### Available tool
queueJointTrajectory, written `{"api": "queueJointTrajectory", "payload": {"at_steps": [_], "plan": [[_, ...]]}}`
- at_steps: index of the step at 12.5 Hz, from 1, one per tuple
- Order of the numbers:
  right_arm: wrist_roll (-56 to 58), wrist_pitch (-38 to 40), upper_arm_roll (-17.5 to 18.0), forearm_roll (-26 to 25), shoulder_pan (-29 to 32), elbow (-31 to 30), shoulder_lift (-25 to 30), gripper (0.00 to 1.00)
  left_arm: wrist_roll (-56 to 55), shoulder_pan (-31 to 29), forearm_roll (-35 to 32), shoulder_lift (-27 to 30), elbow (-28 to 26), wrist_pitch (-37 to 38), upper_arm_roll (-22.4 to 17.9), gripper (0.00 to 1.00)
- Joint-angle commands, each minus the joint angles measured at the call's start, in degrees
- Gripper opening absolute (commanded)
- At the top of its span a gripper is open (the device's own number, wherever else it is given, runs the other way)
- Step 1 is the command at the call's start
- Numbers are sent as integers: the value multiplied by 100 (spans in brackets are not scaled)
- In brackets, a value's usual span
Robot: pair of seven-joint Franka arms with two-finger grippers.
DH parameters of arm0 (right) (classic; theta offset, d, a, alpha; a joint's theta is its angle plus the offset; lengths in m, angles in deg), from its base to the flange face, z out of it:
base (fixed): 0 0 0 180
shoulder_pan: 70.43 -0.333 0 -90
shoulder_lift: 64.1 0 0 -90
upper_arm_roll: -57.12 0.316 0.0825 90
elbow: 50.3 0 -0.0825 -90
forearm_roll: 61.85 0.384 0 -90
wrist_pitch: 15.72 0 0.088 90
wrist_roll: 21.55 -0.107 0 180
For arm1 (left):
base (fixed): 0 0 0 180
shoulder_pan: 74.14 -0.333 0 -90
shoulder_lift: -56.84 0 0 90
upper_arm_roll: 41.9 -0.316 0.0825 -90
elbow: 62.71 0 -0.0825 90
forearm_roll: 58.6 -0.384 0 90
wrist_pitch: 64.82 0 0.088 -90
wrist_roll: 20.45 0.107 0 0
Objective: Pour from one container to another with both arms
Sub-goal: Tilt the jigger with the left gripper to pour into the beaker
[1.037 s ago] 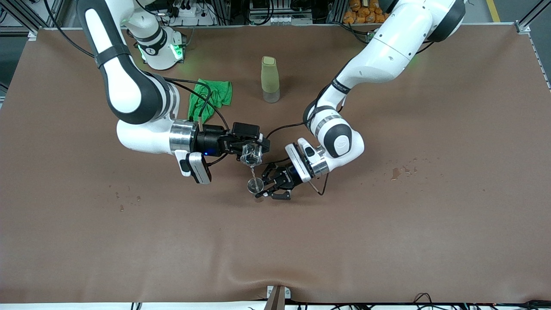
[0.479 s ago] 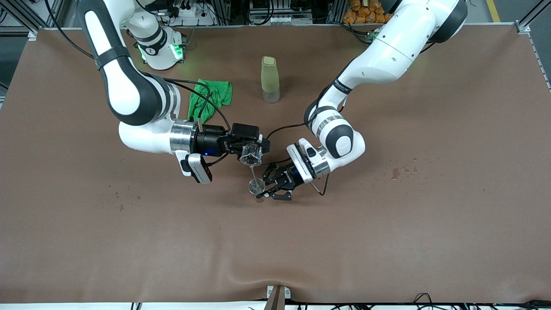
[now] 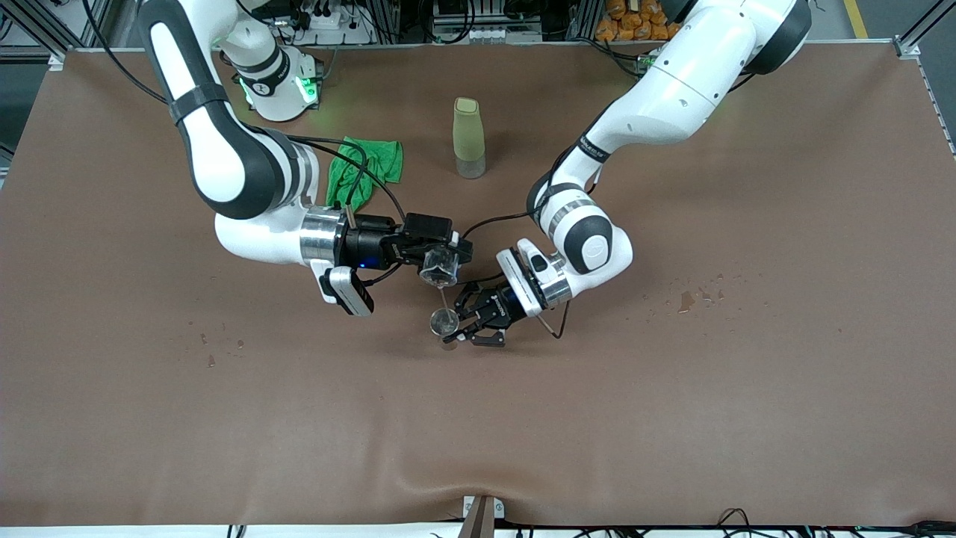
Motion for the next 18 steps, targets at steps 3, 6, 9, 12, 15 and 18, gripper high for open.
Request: {"api": "queueJointTrajectory", "payload": {"at_steps": [3,6,9,12,15,18], "plan": [[-80,16,-44,378,-68,-172,115,0,33,-300,107,271,-361,66,306,0],[-125,7,-44,614,-68,-163,97,0,42,-319,98,324,-450,66,324,0],[-133,15,-44,764,-68,-128,80,0,42,-319,98,342,-502,58,333,0],[-133,16,-44,808,-68,-119,44,0,24,-319,107,342,-502,66,342,0],[-405,24,-44,817,-51,-119,27,0,15,-319,107,333,-511,58,377,0],[-467,138,-44,992,-68,-154,18,0,-72,-319,107,333,-502,58,394,0]]}}
